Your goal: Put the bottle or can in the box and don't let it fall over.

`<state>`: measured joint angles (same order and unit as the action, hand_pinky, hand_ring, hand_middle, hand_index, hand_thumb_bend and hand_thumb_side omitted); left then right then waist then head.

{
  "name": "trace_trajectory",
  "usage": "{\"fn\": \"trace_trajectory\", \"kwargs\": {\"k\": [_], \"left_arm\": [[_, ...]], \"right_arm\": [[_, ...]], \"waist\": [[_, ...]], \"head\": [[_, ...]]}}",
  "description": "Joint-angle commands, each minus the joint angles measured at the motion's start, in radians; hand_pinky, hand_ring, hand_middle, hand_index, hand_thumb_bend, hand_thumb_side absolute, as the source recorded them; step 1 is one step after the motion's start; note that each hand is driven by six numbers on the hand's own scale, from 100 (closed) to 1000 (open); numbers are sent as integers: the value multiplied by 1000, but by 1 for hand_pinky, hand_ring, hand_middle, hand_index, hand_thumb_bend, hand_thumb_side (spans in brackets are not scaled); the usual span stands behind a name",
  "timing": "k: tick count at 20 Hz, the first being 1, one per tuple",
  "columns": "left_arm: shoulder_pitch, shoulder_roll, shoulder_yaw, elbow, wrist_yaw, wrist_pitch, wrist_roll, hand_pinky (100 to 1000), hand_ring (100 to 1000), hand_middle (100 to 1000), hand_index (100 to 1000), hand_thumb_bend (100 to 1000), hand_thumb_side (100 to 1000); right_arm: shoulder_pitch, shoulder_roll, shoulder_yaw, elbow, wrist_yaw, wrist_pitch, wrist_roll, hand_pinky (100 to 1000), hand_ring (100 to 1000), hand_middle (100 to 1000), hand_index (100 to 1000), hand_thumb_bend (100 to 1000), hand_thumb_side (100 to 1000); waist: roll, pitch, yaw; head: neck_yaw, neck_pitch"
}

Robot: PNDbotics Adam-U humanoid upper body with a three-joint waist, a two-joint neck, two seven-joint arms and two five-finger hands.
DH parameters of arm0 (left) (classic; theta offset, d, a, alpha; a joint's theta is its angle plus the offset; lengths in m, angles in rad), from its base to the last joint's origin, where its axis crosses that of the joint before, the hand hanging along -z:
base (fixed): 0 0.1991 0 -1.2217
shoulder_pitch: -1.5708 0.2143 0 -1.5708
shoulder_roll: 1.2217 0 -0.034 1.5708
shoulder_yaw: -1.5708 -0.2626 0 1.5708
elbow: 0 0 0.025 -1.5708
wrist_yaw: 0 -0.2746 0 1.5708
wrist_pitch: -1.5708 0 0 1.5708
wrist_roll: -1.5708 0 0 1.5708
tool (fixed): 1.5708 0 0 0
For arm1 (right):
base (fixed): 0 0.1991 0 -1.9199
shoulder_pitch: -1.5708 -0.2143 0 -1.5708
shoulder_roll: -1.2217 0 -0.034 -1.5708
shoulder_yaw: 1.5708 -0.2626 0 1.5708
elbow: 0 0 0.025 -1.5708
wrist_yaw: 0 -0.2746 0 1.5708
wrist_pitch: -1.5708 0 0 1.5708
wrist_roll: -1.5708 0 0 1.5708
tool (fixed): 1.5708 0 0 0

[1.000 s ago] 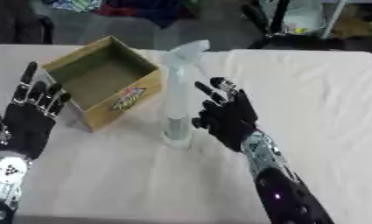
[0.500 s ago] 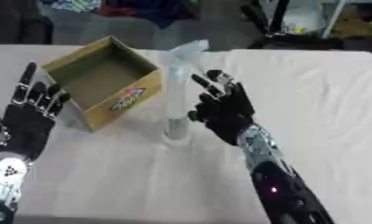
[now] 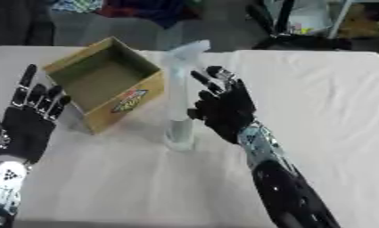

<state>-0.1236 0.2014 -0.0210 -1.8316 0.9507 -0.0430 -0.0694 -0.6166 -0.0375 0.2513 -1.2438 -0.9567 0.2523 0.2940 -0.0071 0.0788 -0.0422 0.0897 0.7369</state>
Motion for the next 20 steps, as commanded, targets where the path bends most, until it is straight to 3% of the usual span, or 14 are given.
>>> {"fn": "trace_trajectory", "kwargs": {"k": [1,10,11,20], "left_arm": [[-11,9,0,-17,6,3,-1,597,599,412,1000,370,834],[-11,9,0,-18,7,3,-1,597,598,412,1000,369,834],[-11,9,0,-18,8,3,-1,597,598,412,1000,369,833],[-12,10,-2,-18,10,4,-2,597,597,412,1000,370,832]], "right_arm": [[-23,6,0,-10,-9,1,2,330,100,100,1000,100,563],[-26,7,-1,-6,-9,1,3,329,100,100,1000,100,563],[-26,10,-8,0,-13,-3,-2,312,100,100,1000,100,509],[-47,24,-19,12,-84,-60,-123,303,100,100,1000,100,466]], "waist": [[4,-16,2],[5,-17,4],[5,-18,6],[6,-21,17]], "head": [[-4,-5],[-5,-4],[-6,-3],[-14,0]]}}
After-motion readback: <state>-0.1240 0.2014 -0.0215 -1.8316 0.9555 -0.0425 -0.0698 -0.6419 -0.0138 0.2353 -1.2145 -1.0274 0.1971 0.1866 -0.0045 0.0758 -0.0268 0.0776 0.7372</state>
